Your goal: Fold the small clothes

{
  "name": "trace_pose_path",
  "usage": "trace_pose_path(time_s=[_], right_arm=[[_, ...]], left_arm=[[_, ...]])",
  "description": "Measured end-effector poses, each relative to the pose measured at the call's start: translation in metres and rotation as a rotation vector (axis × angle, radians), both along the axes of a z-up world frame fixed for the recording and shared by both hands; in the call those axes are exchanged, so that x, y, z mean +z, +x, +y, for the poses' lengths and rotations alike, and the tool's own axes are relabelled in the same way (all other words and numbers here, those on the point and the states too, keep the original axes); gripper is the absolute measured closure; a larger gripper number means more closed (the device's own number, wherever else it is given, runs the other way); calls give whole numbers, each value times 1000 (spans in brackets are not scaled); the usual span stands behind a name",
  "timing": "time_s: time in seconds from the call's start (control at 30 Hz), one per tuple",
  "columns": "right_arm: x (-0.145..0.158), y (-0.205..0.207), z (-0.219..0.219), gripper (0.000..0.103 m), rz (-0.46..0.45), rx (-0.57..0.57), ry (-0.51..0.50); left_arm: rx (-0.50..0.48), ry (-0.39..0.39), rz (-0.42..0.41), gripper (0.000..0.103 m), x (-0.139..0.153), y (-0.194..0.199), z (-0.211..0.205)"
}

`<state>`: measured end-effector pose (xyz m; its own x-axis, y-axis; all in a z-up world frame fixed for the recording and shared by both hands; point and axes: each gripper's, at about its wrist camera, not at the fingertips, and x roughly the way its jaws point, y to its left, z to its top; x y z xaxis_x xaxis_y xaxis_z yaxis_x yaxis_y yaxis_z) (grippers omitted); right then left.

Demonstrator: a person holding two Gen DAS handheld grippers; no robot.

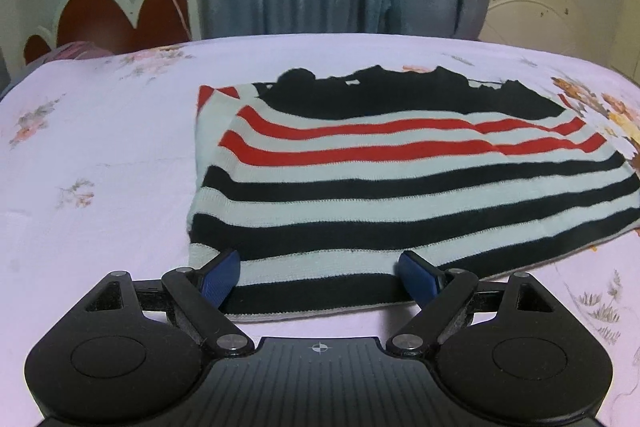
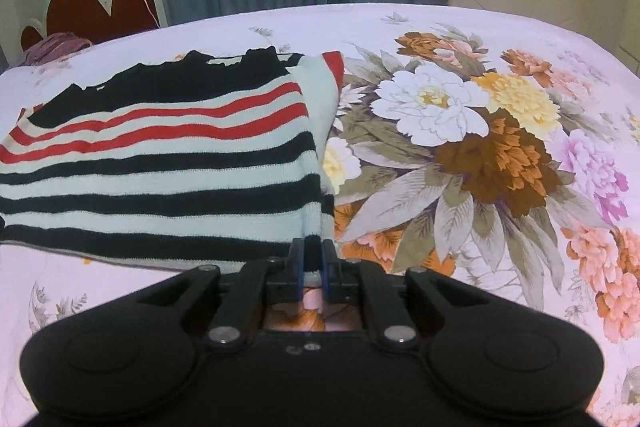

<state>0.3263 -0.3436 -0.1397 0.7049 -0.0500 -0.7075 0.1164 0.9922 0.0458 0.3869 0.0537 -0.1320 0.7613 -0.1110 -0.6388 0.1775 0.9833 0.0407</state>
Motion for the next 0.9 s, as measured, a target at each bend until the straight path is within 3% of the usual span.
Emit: trace_pose_path(time_s=[0.03,0.13,0.2,0.27,0.3,0.43,0.47,0.5,0.53,0.63,0.73,0.83,0.9], right_arm=[[4,-1,0,80,3,-6,-9],[23,-11,12,78,-110,-2,-86],[26,-11,23,77,-147,36,-95],[9,1,29,79,-47,52,-101],[-2,7,29,79,16,55,-90],[12,-4,32,75,-58,53,-105],[13,-7,29,74,-87,42,-100],[9,-4,26,73,-62,34,-95],[0,3,24,66,2,33,-91],[6,9,24,68,9,45,-105],[15,5,23,69,-55,35,-90],[2,13,25,67,36,51,-110],[0,14,25,67,28,57,-112]], left_arm=[[2,12,-18,17,5,-3,-4],[-39,2,-80,17,15,-12,-19],[-50,3,-67,17,11,-9,-30],[-39,8,26,17,-4,2,-33],[-36,-7,19,17,-5,1,-30],[24,23,-76,17,8,-10,-16],[44,20,-45,17,4,-6,-10],[50,0,8,17,-3,1,-1],[37,-18,11,17,-5,2,3],[30,8,-16,17,5,-1,1],[40,-1,-25,17,6,0,3],[27,26,4,17,-2,4,0],[27,38,6,17,-2,6,-2]])
